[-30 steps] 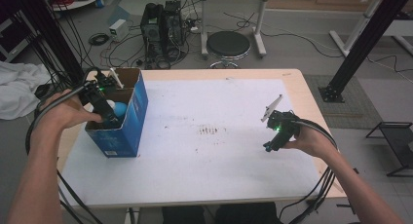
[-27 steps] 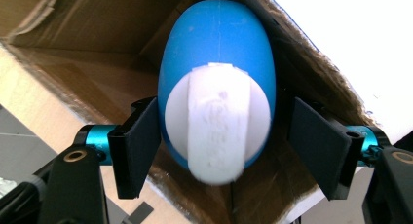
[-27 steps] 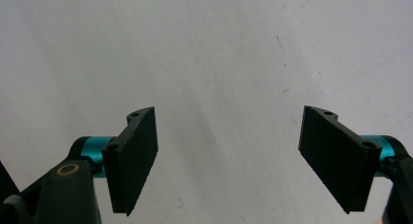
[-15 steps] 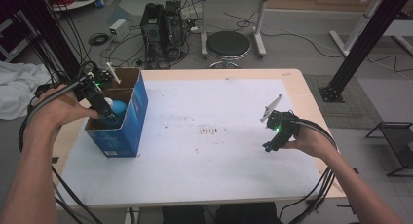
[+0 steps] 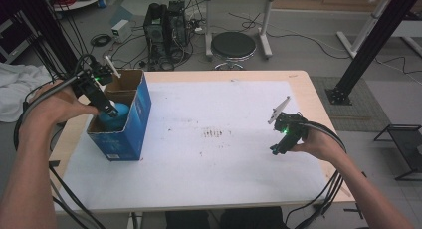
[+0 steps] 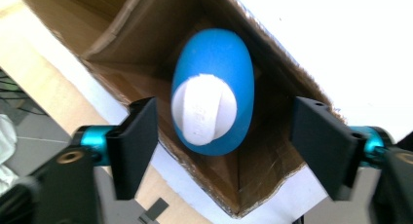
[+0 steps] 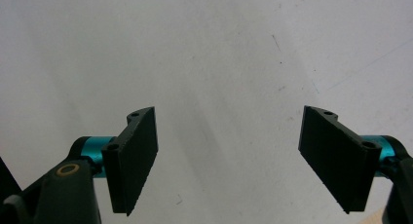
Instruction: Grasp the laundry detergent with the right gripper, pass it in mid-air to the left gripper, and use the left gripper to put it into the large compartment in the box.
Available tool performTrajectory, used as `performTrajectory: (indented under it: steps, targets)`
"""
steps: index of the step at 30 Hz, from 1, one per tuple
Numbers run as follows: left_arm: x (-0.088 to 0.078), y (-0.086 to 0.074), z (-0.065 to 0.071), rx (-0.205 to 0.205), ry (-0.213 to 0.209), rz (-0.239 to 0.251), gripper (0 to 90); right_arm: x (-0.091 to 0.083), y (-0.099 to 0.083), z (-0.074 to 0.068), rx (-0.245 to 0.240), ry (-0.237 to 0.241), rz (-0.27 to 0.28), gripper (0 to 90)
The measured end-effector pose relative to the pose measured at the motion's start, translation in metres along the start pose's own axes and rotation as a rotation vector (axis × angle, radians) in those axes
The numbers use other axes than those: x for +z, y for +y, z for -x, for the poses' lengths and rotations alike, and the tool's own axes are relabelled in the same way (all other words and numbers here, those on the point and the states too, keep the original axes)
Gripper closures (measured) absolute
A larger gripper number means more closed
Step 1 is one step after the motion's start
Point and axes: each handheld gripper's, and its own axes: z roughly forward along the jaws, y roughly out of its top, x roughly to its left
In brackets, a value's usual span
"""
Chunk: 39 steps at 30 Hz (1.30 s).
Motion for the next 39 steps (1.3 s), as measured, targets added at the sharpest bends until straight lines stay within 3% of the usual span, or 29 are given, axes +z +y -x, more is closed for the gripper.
performTrajectory:
  steps: [5,7,10,12,13,14,15,17,19,21,23,32,39]
  targets:
    - [-0.015,0.01,0.011,0.034,-0.003,0.044,25.2,0.001,0.001,0.0,-0.002,-0.002,0.0,21.5]
    - [-0.02,0.016,0.016,0.065,-0.017,0.046,22.0,0.001,0.001,0.0,-0.007,-0.006,0.004,21.5]
    - [-0.024,0.027,0.029,0.12,-0.036,0.059,17.9,0.0,0.002,0.001,-0.008,-0.004,0.002,21.5]
    - [-0.026,0.035,0.038,0.168,-0.025,0.076,17.6,-0.001,0.002,0.001,-0.004,-0.003,0.001,21.5]
    - [-0.027,0.04,0.041,0.199,-0.036,0.061,16.5,-0.001,0.002,0.001,-0.005,-0.002,0.001,21.5]
    - [-0.026,0.044,0.048,0.206,-0.047,0.07,16.5,-0.002,0.003,0.001,-0.004,-0.004,-0.002,21.5]
    - [-0.026,0.049,0.055,0.25,-0.044,0.053,16.5,-0.001,0.002,0.001,0.003,-0.006,0.007,21.5]
    - [-0.024,0.058,0.067,0.289,-0.04,0.05,16.5,-0.002,0.003,0.001,0.001,-0.007,0.008,21.5]
    - [-0.018,0.066,0.083,0.319,-0.065,0.055,16.5,-0.002,0.003,0.001,-0.003,-0.016,0.01,21.5]
    - [-0.013,0.074,0.095,0.388,-0.072,0.03,16.5,-0.004,0.004,0.001,0.003,-0.012,0.006,21.5]
    - [-0.007,0.081,0.106,0.418,-0.085,0.036,16.5,-0.004,0.004,0.0,-0.001,-0.016,0.007,21.4]
    - [0.017,0.102,0.129,0.482,-0.114,0.047,16.5,-0.01,0.003,-0.001,-0.009,-0.03,-0.005,21.5]
    - [0.047,0.106,0.136,0.479,-0.13,0.013,16.5,-0.016,0.004,0.001,-0.003,-0.036,-0.014,21.4]
